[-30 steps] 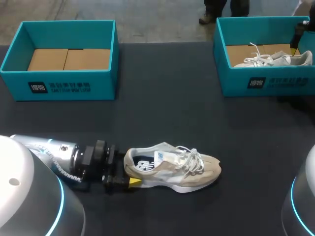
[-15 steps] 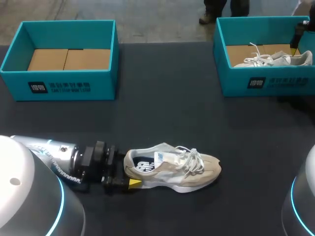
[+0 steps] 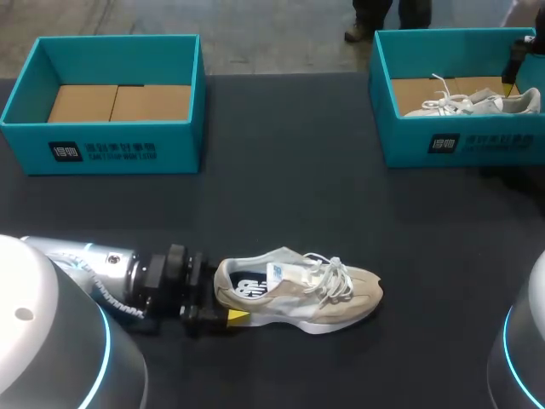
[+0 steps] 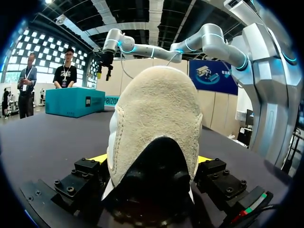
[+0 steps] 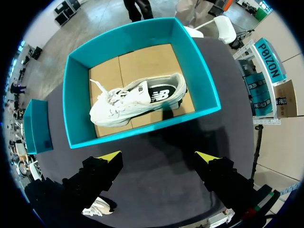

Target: Take the shoe out of the shoebox, open the shoe tongue, remove and reinsert the insole, then place the shoe into the shoebox

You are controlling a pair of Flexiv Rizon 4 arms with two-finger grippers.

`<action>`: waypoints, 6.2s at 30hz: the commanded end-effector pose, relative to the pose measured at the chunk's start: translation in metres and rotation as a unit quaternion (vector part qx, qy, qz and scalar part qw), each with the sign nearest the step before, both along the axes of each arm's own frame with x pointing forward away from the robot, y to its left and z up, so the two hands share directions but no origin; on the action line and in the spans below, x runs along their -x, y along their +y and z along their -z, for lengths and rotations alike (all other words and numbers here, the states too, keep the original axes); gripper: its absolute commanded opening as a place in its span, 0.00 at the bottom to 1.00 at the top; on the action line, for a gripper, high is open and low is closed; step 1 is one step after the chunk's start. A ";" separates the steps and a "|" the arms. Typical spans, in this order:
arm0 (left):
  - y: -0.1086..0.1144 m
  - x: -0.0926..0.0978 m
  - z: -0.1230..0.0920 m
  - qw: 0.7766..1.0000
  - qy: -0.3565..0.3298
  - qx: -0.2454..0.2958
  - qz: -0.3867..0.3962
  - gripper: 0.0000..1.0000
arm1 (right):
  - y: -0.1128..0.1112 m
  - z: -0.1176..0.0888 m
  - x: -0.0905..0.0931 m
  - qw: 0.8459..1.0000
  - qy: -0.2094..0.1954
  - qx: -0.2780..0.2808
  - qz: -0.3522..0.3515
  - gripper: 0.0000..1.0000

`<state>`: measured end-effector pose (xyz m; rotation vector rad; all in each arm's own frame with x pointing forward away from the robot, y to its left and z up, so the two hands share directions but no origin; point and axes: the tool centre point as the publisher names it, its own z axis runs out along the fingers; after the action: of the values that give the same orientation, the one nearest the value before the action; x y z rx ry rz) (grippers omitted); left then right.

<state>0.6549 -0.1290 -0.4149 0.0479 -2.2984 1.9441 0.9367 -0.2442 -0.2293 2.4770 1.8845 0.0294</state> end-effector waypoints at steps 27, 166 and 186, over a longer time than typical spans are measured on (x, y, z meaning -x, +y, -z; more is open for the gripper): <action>-0.001 -0.001 -0.001 1.000 0.000 -0.005 -0.002 1.00 | 0.000 0.000 0.001 1.000 -0.001 0.000 0.001 1.00; 0.003 0.001 0.005 1.000 0.000 -0.007 0.000 0.00 | 0.430 0.031 0.225 0.999 -0.021 0.022 -0.045 1.00; 0.003 0.001 0.005 1.000 0.000 -0.007 0.000 0.00 | 0.443 0.040 0.236 0.999 0.003 0.022 -0.045 1.00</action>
<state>0.6550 -0.1281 -0.4175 0.0515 -2.3117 1.9312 0.7052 0.1932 -0.2686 2.3580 2.0042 -0.0175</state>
